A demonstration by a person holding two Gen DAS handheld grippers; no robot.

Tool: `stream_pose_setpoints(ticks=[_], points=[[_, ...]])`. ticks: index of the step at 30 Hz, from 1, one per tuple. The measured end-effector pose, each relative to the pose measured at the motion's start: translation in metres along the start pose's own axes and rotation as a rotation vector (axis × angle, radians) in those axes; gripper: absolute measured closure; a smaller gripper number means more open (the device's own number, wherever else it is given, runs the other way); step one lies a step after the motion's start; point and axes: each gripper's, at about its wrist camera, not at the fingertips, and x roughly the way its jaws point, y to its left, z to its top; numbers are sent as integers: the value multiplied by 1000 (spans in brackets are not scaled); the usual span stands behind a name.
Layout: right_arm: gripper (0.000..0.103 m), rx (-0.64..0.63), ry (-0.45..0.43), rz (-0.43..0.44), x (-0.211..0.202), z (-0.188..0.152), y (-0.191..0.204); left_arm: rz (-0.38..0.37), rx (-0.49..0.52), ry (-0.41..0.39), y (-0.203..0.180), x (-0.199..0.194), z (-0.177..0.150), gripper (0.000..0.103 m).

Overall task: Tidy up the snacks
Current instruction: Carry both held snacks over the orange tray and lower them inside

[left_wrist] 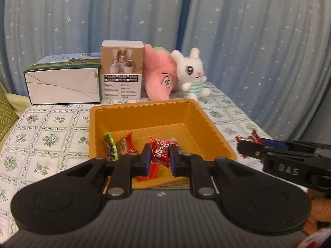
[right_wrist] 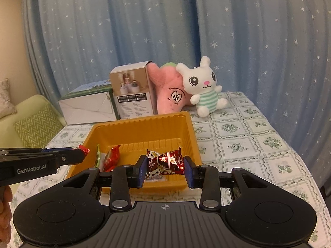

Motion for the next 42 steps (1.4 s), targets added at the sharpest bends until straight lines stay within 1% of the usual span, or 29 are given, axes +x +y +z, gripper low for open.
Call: stream_pose_setpoints(ticks=[9, 16, 21, 24, 28, 33, 42], points=[[65, 33, 31, -8, 33, 10, -9, 24, -28, 43, 16, 31, 6, 87], [65, 30, 55, -22, 63, 19, -6, 23, -50, 45, 28, 47, 13, 87], [65, 27, 68, -15, 78, 23, -1, 26, -78, 46, 38, 53, 16, 87], [65, 35, 76, -11, 87, 25, 0, 28, -78, 51, 41, 57, 17, 87], [65, 46, 81, -1, 93, 27, 3, 22, -77, 56, 43, 63, 19, 87], [65, 51, 90, -3, 97, 26, 1, 6, -102, 70, 45, 71, 17, 87], [65, 69, 93, -11, 98, 25, -8, -2, -81, 66, 36, 80, 20, 86]])
